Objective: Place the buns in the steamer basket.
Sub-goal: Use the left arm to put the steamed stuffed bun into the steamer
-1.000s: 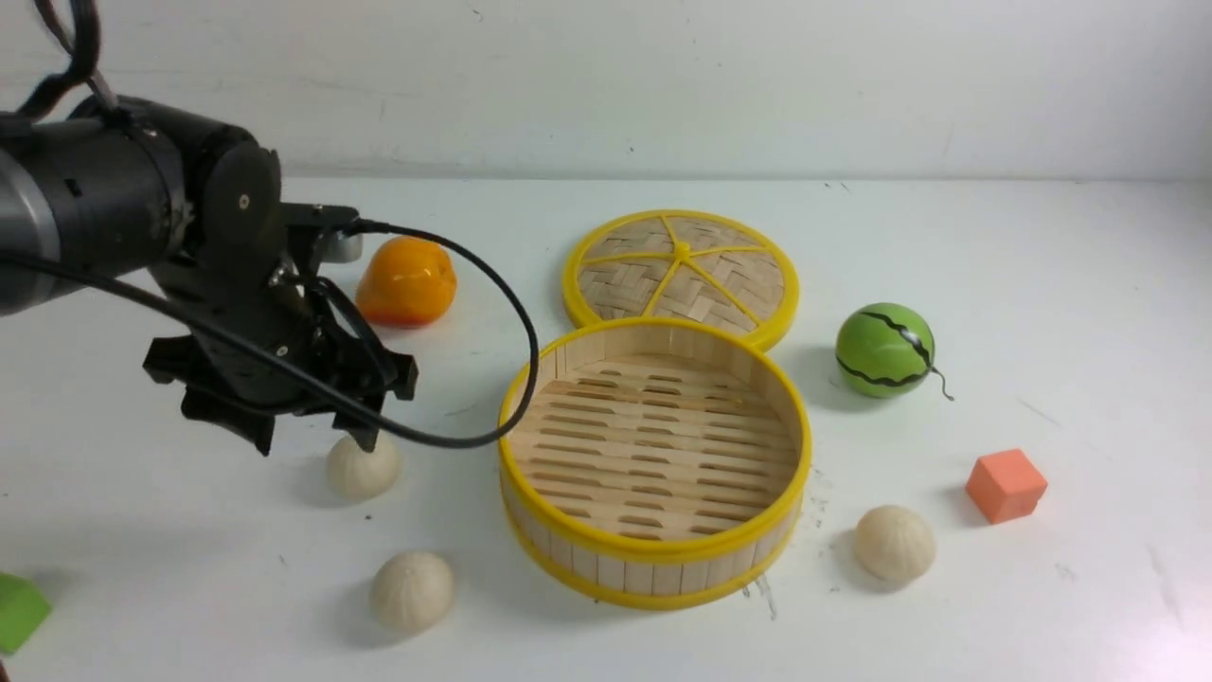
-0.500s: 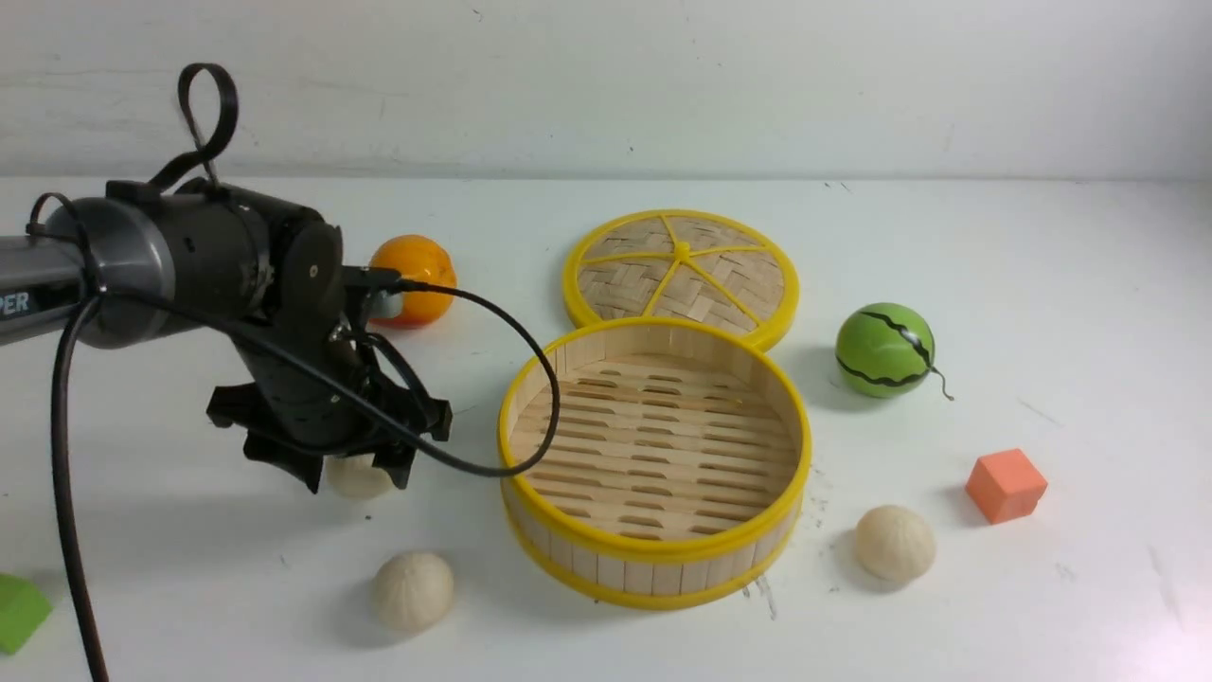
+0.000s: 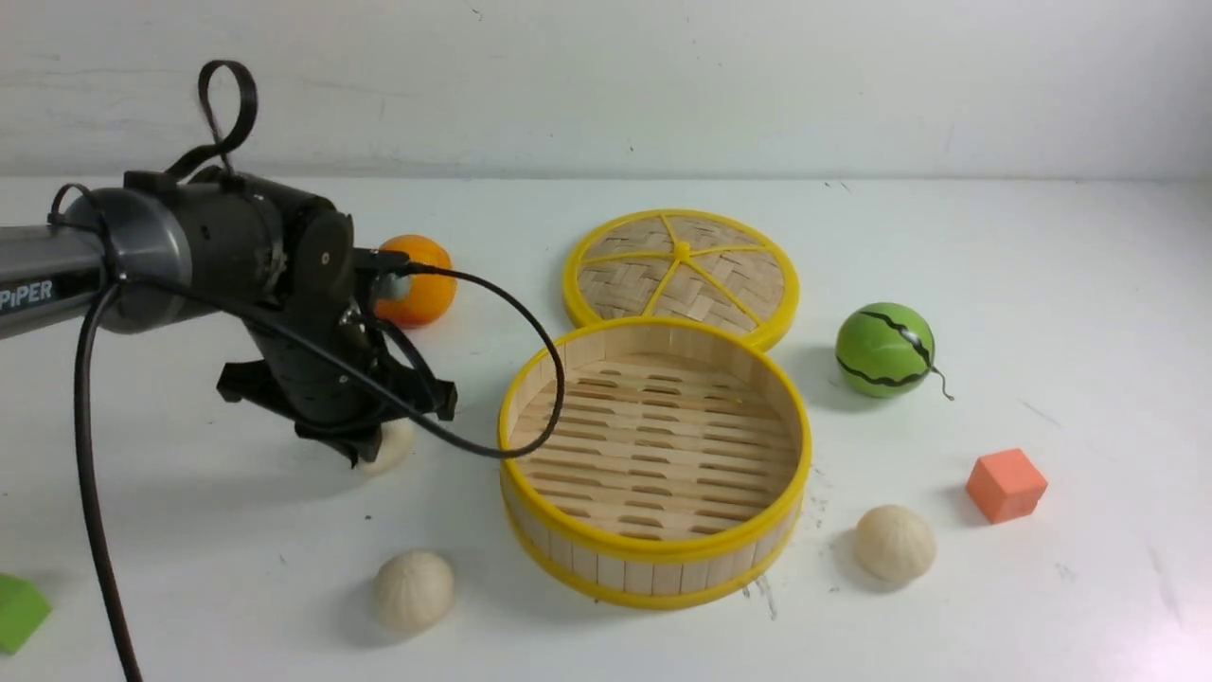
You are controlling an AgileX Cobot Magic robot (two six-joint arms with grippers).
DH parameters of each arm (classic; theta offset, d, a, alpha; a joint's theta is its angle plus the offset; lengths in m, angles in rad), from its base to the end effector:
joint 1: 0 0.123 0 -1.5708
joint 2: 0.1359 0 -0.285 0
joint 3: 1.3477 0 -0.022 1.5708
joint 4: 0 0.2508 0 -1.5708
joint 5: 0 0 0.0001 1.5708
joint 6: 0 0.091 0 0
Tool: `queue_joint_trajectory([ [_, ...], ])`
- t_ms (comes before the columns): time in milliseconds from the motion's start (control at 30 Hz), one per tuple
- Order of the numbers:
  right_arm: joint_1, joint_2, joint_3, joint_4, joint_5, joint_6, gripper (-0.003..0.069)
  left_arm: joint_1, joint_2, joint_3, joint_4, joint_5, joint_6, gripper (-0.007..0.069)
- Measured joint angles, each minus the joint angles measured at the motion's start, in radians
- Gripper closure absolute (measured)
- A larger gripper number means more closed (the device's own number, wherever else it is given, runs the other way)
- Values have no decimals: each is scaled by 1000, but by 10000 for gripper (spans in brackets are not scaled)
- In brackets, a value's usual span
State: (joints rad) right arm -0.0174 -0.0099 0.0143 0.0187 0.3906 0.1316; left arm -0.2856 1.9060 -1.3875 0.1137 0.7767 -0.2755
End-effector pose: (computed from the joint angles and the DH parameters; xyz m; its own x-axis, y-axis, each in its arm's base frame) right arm 0.0521 -0.0003 0.1738 -0.2979 0.1535 -0.9422 0.0554 0.9881 0.1435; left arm 0.3846 -0.1054 0.2074 -0.9280 0.0720 -0.3655 0.0758 0.9971 0.0038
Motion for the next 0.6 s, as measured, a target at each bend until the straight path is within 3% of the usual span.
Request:
queue_joint_trajectory([
  [200, 0, 0, 0, 0, 0, 0, 420, -78, -104, -73, 12, 55, 22, 634],
  [333, 0, 0, 0, 0, 0, 0, 420, -215, -140, -137, 11, 74, 39, 634],
  [600, 0, 0, 0, 0, 0, 0, 420, -355, -6, -222, 4, 21, 14, 634],
])
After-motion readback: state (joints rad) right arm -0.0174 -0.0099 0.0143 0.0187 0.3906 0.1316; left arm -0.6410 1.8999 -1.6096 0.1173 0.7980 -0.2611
